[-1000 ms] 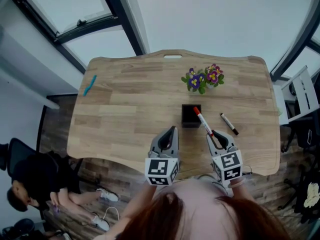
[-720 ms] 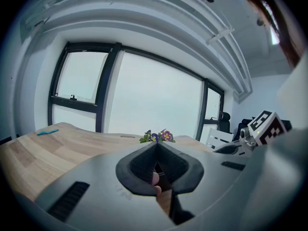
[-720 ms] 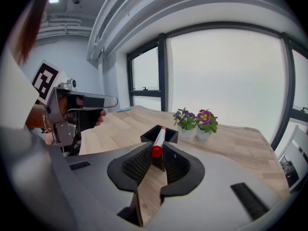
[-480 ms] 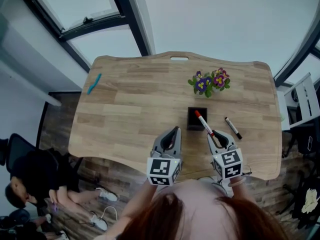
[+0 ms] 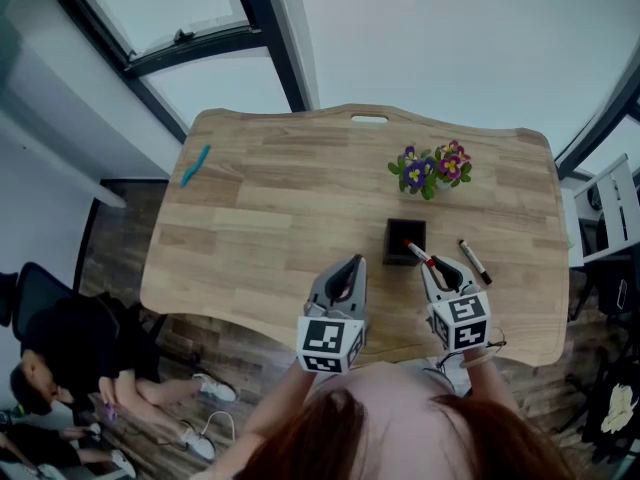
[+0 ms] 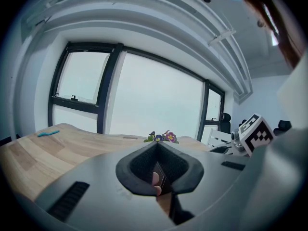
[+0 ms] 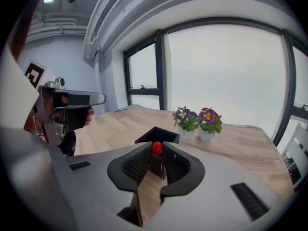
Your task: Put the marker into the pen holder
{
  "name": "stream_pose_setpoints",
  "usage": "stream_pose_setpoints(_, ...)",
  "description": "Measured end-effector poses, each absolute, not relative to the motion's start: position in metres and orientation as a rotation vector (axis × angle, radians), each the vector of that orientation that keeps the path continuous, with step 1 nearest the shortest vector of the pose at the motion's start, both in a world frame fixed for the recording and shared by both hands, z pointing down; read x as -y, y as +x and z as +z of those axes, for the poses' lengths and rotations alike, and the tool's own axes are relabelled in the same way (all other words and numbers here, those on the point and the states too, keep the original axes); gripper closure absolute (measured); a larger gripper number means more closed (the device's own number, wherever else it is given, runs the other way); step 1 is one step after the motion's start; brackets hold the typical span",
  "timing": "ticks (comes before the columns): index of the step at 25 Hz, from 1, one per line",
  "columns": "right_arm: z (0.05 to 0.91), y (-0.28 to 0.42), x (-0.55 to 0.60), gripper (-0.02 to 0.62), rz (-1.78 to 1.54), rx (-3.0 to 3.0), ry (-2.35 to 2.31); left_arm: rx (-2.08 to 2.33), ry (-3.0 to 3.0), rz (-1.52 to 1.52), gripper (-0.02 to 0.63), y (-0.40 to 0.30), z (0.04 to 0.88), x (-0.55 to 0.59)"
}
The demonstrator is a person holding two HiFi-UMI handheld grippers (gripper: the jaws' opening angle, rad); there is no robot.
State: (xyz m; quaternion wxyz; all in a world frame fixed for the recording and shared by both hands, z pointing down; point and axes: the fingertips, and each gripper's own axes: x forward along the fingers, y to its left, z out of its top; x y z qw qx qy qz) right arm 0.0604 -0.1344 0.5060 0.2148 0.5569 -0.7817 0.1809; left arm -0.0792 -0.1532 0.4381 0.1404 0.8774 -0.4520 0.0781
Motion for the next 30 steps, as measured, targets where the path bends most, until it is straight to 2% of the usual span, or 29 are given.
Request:
stream_pose_setpoints(24, 0.535, 0.052, 0.158, 0.534, 0.561, 2.15, 1.5, 1.271, 2.537, 0.228, 0.604, -0.077, 0.441, 0.162)
stream_pose_setpoints(30, 0.529, 0.057, 0.155, 0.512, 0.552, 2.149, 1.523, 1.23, 2.559, 0.223, 0.604, -0.069, 0.438, 0.159)
